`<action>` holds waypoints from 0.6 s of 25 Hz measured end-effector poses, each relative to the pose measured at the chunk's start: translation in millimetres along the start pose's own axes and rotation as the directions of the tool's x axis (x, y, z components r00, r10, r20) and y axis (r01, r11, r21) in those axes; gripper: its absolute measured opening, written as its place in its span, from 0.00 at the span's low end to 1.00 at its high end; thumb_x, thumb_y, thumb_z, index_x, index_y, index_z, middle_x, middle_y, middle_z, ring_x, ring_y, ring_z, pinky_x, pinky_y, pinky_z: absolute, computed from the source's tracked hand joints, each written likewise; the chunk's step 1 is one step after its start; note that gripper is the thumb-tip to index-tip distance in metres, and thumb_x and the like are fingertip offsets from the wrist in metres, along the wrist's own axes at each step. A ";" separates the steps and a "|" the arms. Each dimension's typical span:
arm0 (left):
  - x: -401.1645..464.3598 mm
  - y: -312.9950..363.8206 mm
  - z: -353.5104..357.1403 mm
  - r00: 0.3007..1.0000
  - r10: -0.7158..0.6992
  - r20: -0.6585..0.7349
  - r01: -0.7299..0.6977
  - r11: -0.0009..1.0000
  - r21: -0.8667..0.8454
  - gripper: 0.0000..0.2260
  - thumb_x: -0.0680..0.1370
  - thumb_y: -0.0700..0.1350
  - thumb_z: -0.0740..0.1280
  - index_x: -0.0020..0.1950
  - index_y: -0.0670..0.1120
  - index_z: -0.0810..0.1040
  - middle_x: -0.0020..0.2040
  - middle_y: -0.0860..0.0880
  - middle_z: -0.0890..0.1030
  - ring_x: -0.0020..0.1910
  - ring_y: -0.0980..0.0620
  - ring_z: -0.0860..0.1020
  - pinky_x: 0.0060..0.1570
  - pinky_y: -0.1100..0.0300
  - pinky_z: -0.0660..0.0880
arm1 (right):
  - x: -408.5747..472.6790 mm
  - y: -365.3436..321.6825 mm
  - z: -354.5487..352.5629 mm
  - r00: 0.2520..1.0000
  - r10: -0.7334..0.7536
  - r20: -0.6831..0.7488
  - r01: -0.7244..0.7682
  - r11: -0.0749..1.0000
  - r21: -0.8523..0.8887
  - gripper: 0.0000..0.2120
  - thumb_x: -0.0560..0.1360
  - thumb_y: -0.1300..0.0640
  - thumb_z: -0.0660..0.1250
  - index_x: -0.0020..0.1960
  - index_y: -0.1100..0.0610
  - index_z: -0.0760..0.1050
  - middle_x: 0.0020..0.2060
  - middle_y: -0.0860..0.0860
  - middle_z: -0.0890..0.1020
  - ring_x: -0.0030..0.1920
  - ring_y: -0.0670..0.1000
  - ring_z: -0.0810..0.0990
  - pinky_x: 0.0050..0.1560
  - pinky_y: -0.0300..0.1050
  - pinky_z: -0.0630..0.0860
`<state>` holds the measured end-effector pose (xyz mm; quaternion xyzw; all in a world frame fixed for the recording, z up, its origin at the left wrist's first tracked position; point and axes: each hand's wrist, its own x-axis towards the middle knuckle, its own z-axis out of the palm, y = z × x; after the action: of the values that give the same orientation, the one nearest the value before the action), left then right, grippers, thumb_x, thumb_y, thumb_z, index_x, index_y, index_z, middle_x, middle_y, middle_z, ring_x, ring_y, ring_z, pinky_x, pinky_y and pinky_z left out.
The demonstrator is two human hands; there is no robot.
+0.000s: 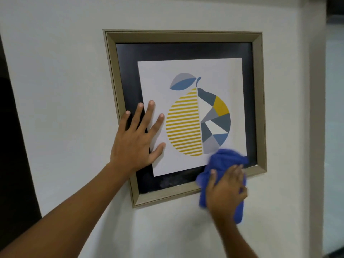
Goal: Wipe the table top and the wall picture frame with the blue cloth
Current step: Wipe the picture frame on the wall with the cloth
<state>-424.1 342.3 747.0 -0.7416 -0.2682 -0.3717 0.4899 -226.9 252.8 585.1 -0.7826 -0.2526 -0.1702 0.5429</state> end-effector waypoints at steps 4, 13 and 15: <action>-0.4 -1.3 -1.0 1.000 -0.007 0.014 0.007 1.000 0.003 0.36 0.78 0.66 0.52 0.82 0.50 0.50 0.84 0.42 0.48 0.81 0.38 0.51 0.77 0.40 0.49 | -124.5 -88.5 11.8 0.926 -0.247 0.287 0.283 0.955 -0.090 0.37 0.80 0.40 0.38 0.69 0.64 0.71 0.66 0.64 0.77 0.64 0.64 0.78 0.60 0.63 0.75; -0.4 -2.3 -1.7 0.999 -0.027 0.019 0.026 1.000 0.014 0.37 0.78 0.68 0.51 0.82 0.51 0.52 0.84 0.42 0.49 0.82 0.39 0.50 0.78 0.40 0.48 | 36.6 27.9 -21.5 0.997 0.048 0.057 -0.038 0.985 -0.165 0.29 0.81 0.48 0.53 0.74 0.66 0.62 0.75 0.64 0.64 0.76 0.61 0.62 0.68 0.66 0.63; 0.9 -1.1 -0.4 1.000 -0.021 0.015 0.020 1.000 0.017 0.37 0.78 0.68 0.51 0.82 0.50 0.51 0.84 0.42 0.49 0.82 0.39 0.49 0.77 0.39 0.48 | 61.3 38.9 -23.4 0.992 0.093 0.080 -0.084 0.991 -0.104 0.30 0.81 0.49 0.55 0.77 0.65 0.56 0.78 0.62 0.59 0.78 0.60 0.55 0.71 0.63 0.59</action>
<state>-424.6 342.4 748.4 -0.7374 -0.2827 -0.3687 0.4904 -154.2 232.9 596.8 -0.8260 -0.2315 -0.1251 0.4985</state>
